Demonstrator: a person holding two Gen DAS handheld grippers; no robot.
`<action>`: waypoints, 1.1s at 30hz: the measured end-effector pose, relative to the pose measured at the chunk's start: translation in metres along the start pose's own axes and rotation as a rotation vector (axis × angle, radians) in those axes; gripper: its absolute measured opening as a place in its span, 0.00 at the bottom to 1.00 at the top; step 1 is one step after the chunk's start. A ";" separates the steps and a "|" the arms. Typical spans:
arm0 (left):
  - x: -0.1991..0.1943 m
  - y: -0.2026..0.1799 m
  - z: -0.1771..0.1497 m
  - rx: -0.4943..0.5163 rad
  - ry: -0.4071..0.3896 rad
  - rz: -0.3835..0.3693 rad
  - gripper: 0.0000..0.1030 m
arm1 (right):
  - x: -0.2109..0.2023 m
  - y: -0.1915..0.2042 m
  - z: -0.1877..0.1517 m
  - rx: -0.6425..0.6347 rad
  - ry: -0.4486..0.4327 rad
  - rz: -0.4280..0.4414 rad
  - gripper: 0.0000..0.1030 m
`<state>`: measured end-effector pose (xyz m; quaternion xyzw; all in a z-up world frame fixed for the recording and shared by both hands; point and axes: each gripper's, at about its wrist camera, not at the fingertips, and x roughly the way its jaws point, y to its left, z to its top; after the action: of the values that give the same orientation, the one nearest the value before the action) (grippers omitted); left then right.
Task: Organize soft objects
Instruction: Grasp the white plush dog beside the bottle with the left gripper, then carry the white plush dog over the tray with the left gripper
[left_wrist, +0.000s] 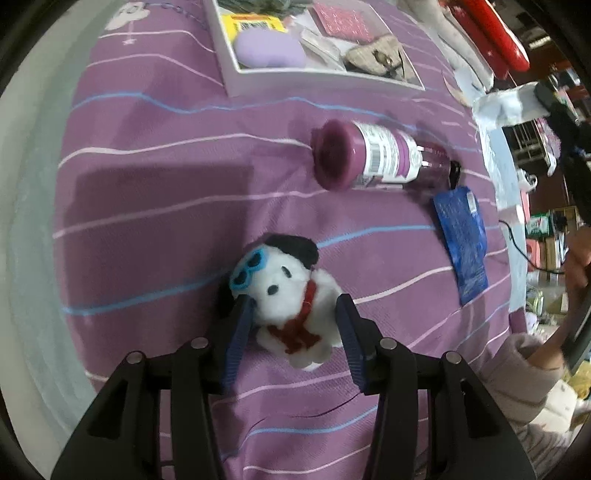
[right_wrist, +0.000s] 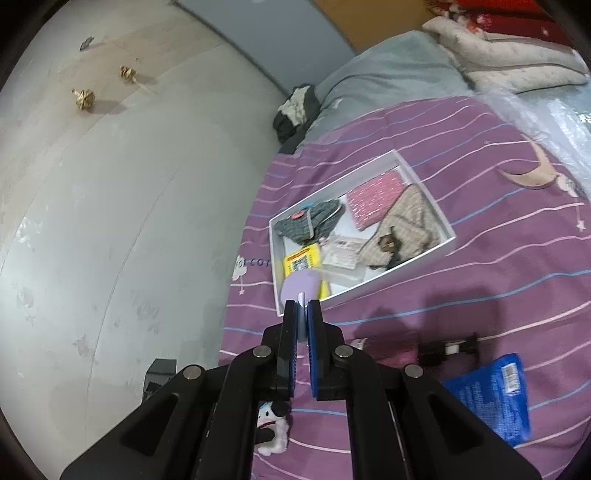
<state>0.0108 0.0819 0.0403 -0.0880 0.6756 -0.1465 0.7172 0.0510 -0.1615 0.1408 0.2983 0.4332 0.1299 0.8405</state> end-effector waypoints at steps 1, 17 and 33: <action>0.005 -0.001 0.000 -0.005 0.001 0.007 0.47 | -0.005 -0.005 0.001 0.008 -0.010 -0.005 0.04; -0.017 -0.015 0.010 -0.033 -0.289 0.125 0.03 | -0.023 -0.028 0.004 0.056 -0.043 -0.003 0.04; -0.003 0.002 0.016 -0.070 -0.129 0.130 0.52 | 0.048 0.003 -0.013 -0.031 0.145 0.011 0.04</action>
<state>0.0267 0.0837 0.0437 -0.0784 0.6368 -0.0702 0.7638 0.0695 -0.1310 0.1056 0.2777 0.4891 0.1625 0.8107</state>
